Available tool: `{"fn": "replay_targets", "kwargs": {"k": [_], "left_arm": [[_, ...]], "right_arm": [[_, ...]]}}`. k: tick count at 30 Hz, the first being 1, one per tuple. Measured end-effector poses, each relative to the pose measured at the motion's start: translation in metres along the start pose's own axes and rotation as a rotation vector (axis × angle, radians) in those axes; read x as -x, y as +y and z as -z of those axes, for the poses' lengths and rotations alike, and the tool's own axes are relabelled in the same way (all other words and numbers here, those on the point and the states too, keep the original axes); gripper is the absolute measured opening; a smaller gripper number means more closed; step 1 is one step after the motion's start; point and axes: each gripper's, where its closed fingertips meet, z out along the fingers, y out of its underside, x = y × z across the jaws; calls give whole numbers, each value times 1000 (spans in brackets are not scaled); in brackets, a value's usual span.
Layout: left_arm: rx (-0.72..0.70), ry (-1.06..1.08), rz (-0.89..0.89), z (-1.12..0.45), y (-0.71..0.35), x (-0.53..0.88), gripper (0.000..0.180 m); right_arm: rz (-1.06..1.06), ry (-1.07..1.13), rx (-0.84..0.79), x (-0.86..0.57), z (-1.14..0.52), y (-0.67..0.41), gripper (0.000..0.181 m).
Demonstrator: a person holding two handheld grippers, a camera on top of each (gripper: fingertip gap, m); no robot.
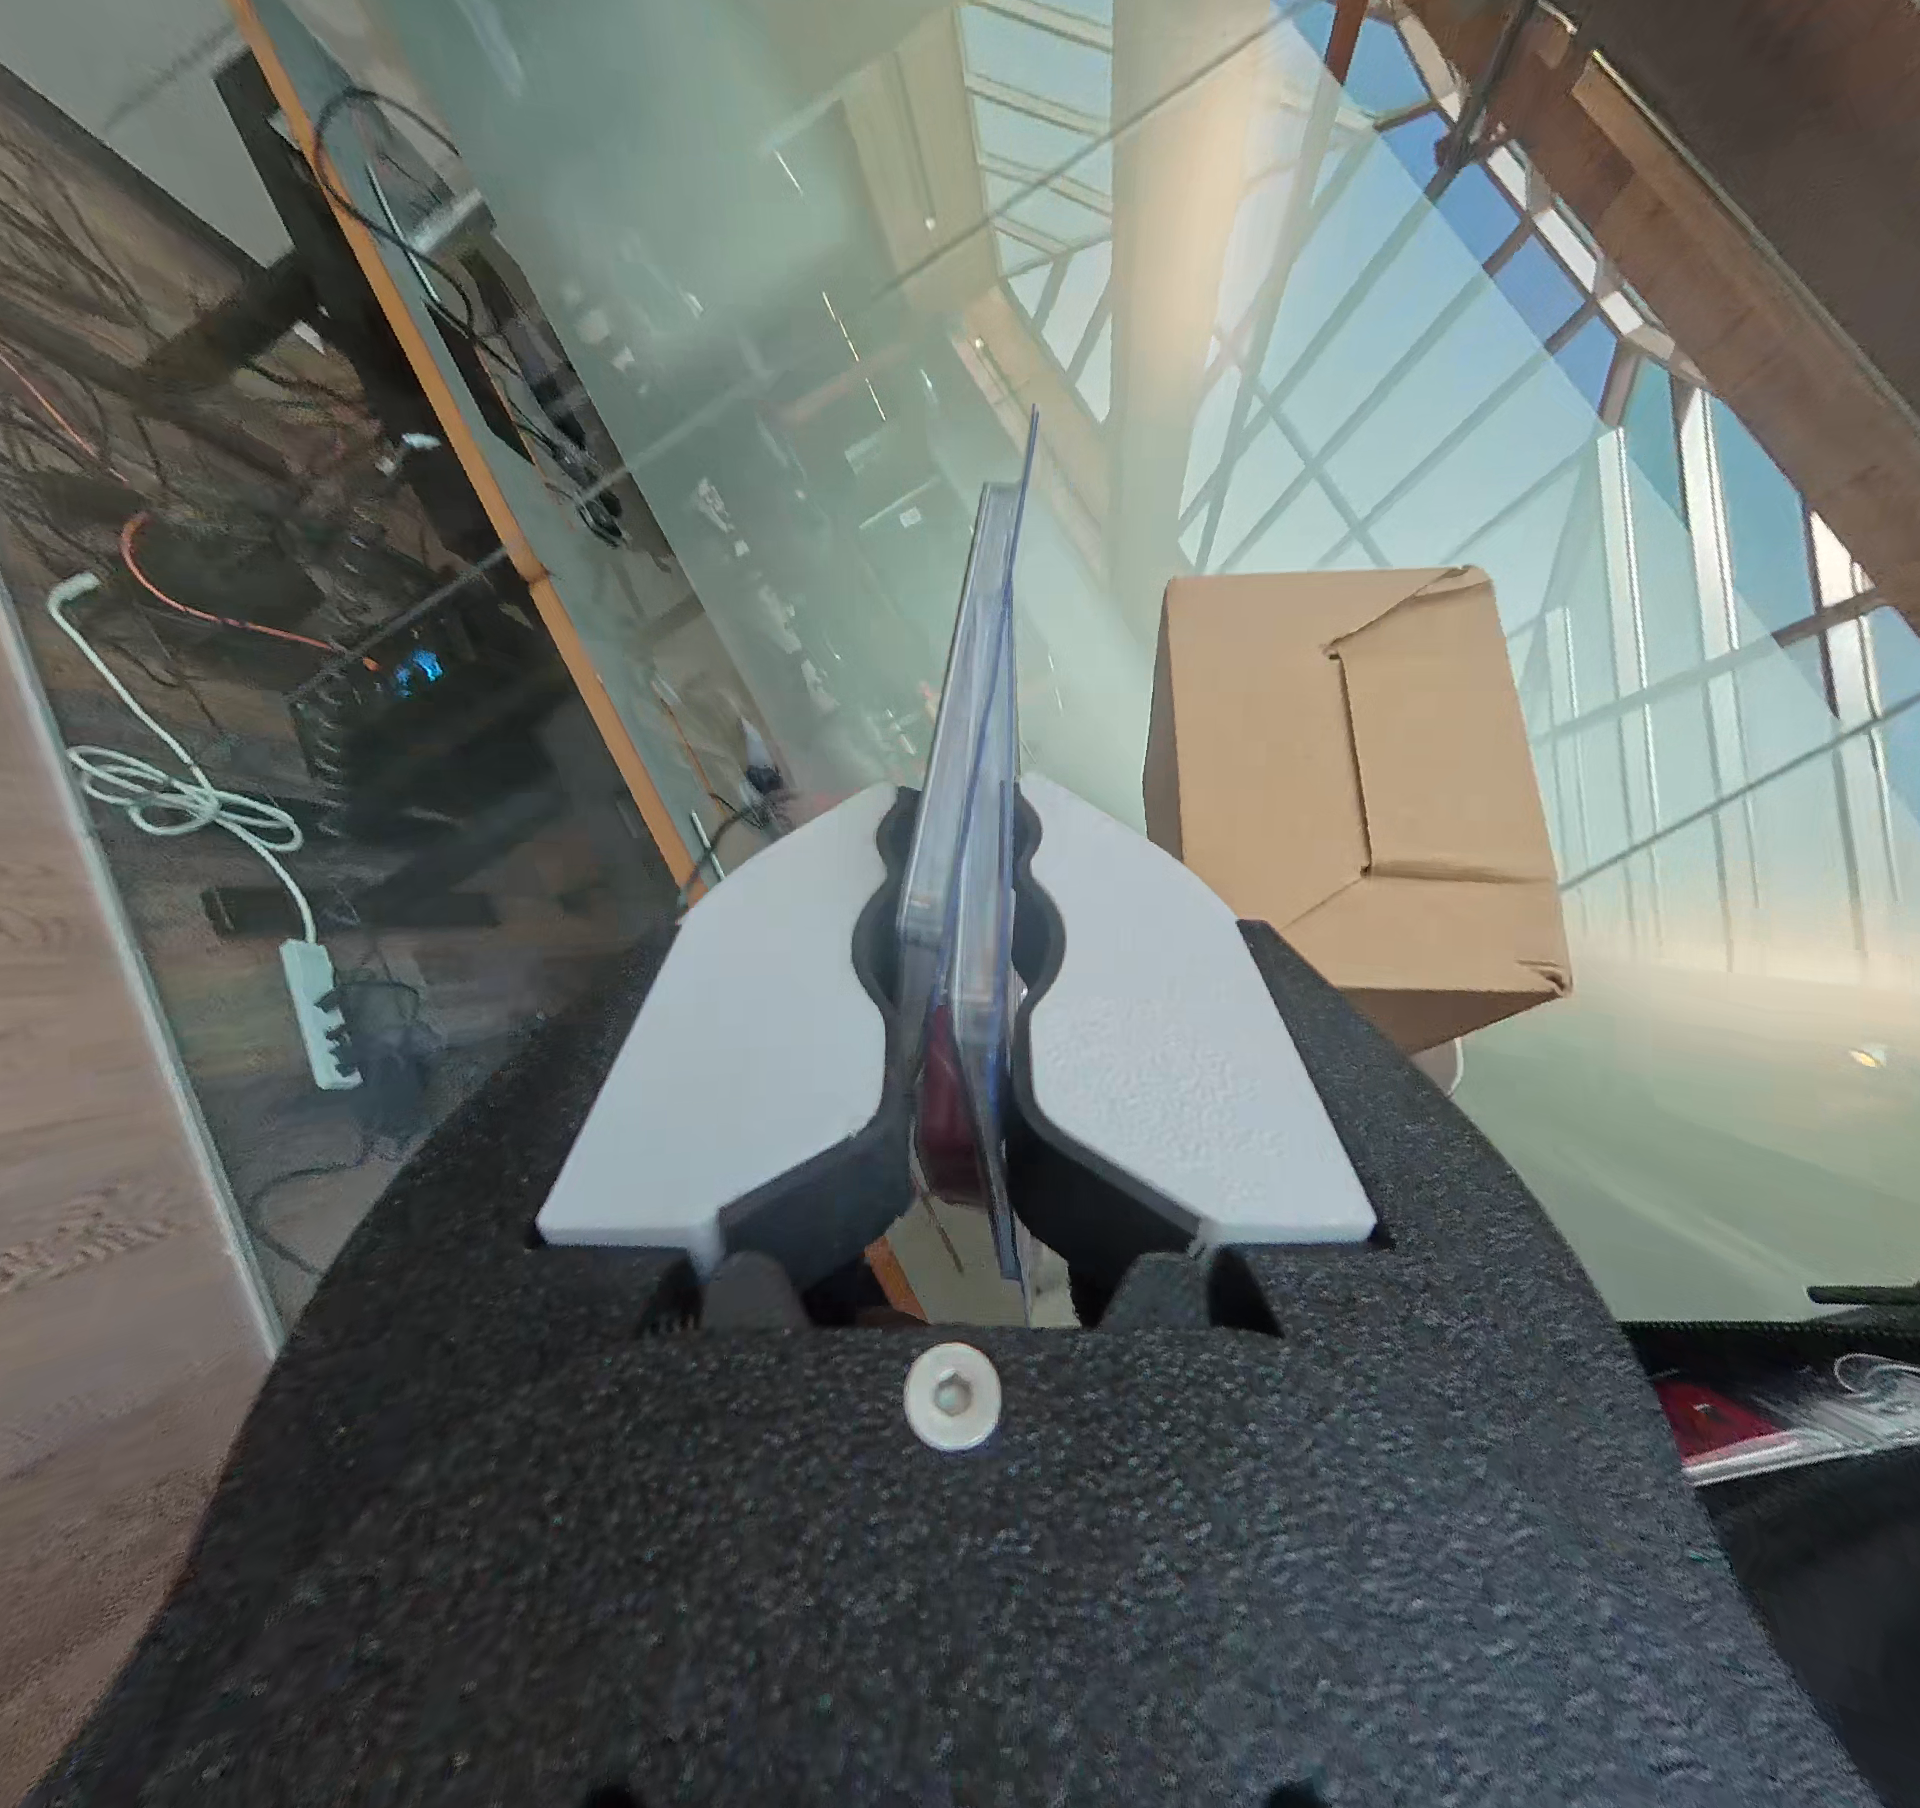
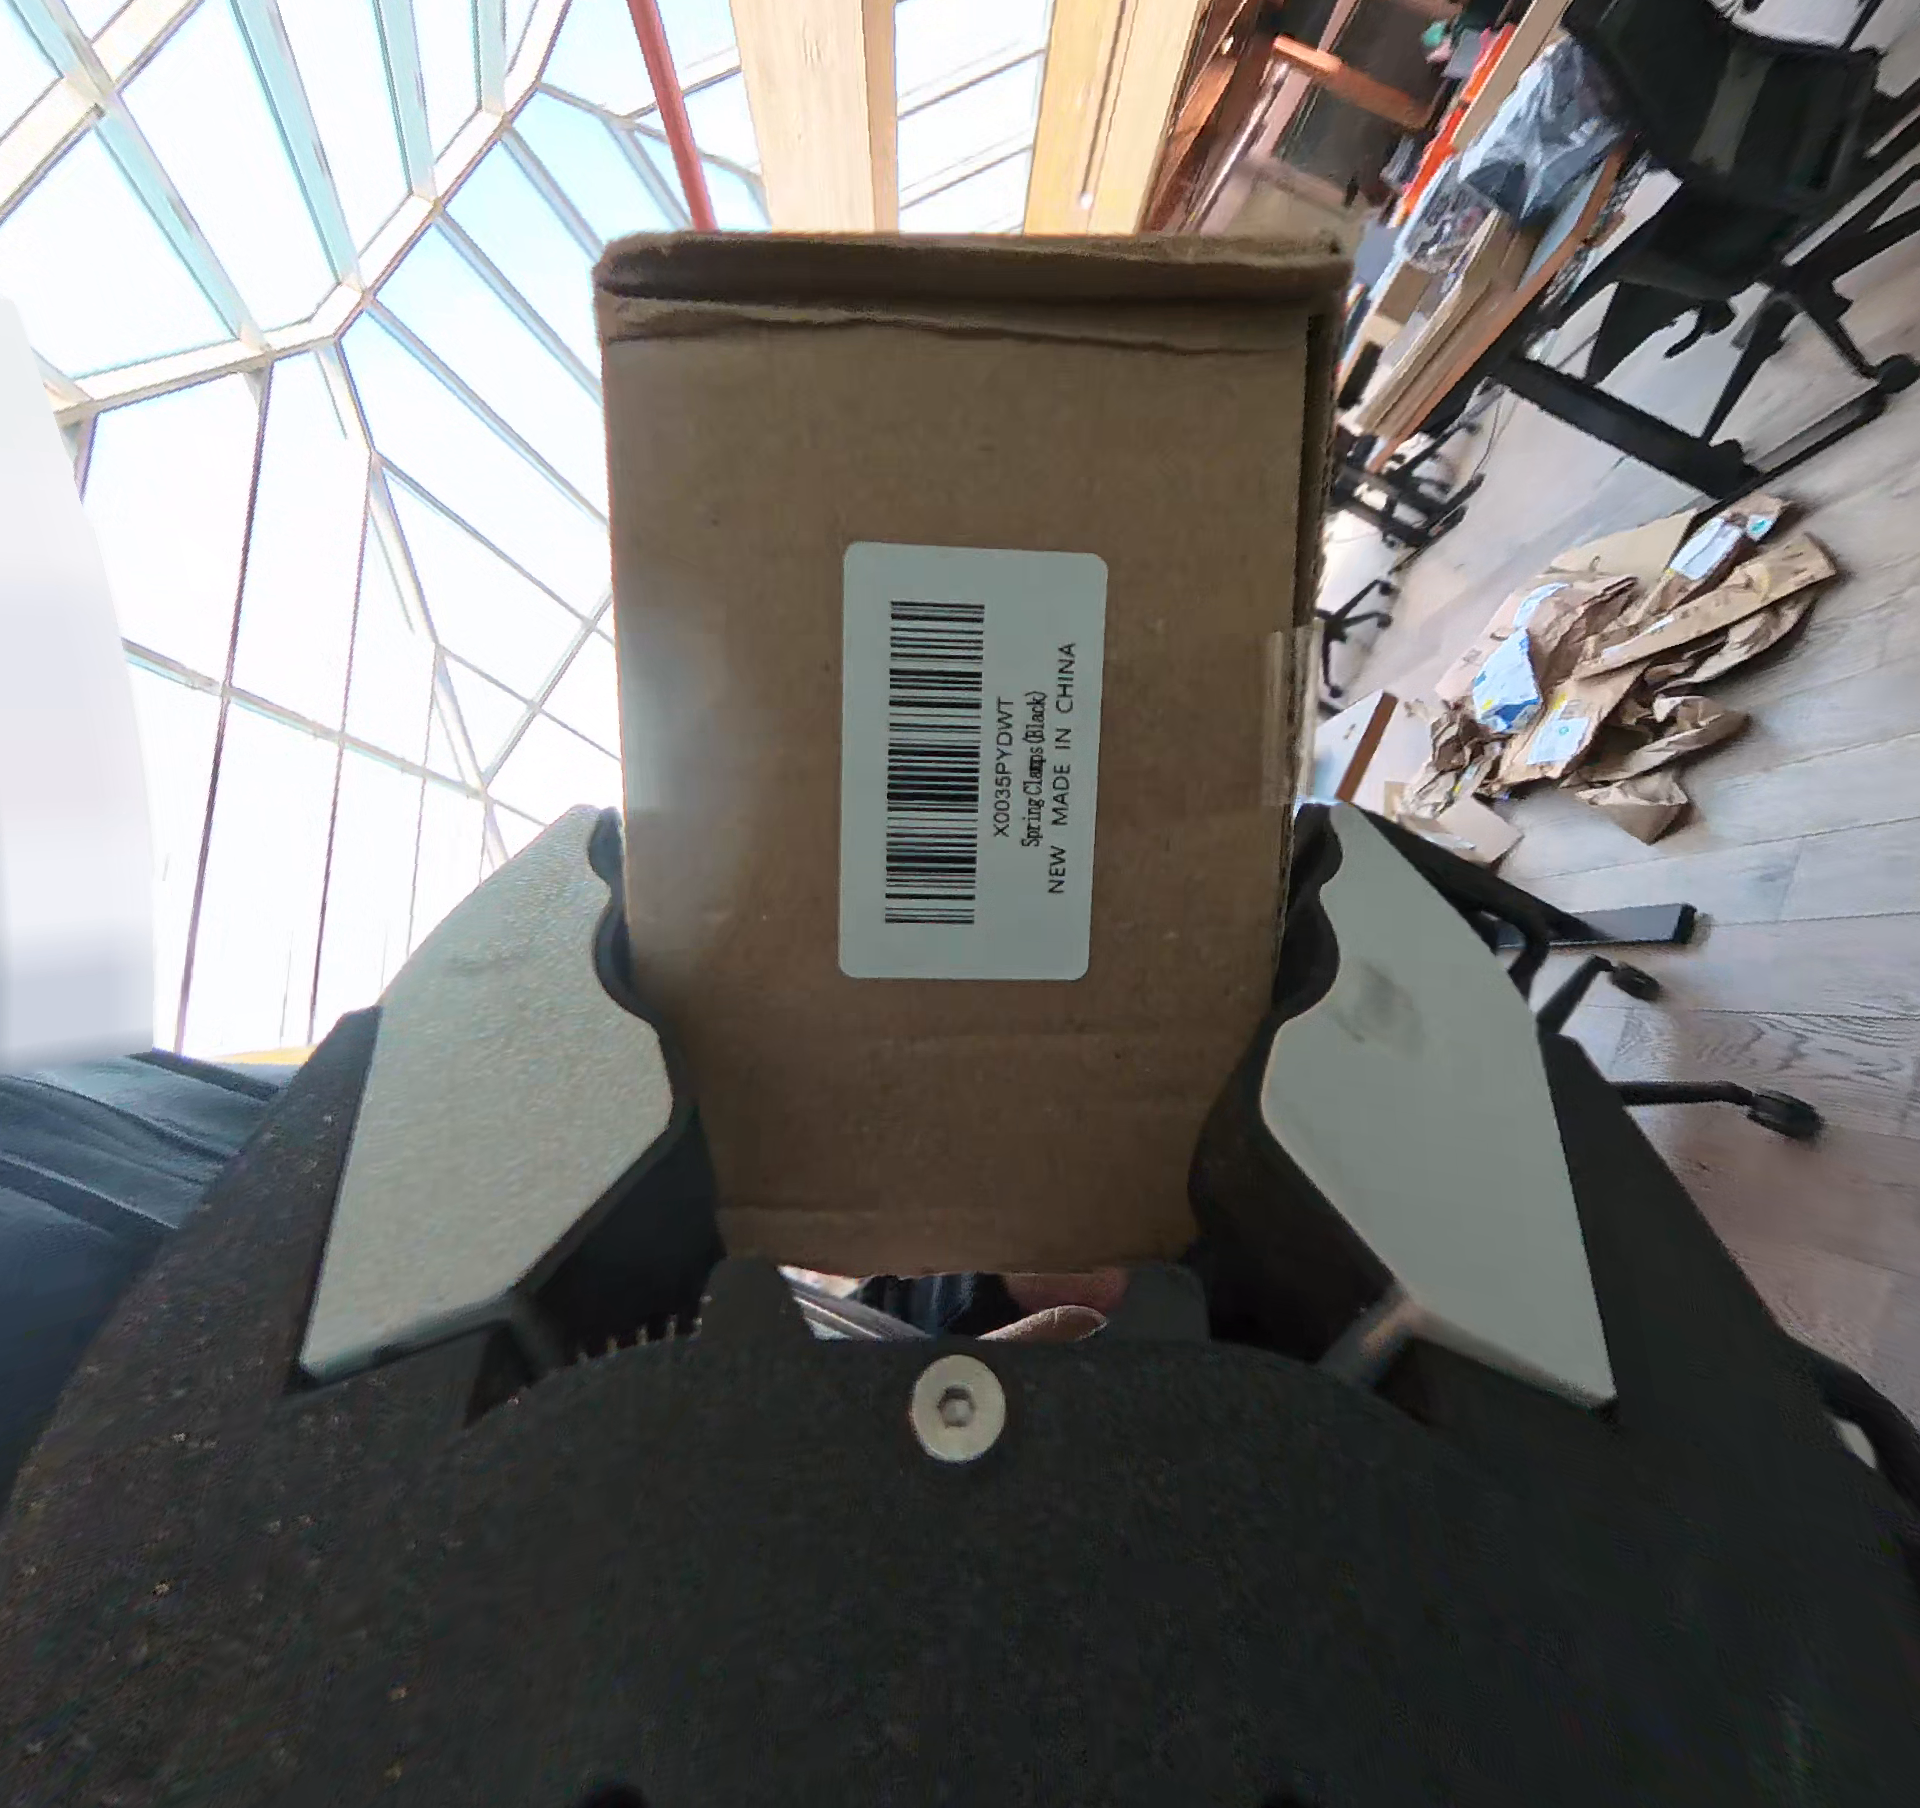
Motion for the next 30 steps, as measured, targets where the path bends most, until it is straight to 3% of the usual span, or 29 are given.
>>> {"fn": "replay_targets", "kwargs": {"k": [9, 16, 24, 30], "left_arm": [[-306, -198, 1, -1, -177, 163, 16], [-488, -384, 47, -33, -328, 287, 16], [-595, -387, 3, -76, -521, 385, 16], [-565, -372, 7, -73, -671, 510, 16]], "right_arm": [[-139, -121, 346, -150, -261, -59, 118], [-309, -213, 513, -261, -476, -120, 118], [-344, -293, 637, -348, -718, -162, 119], [-349, -301, 641, -430, -892, -167, 119]]}}
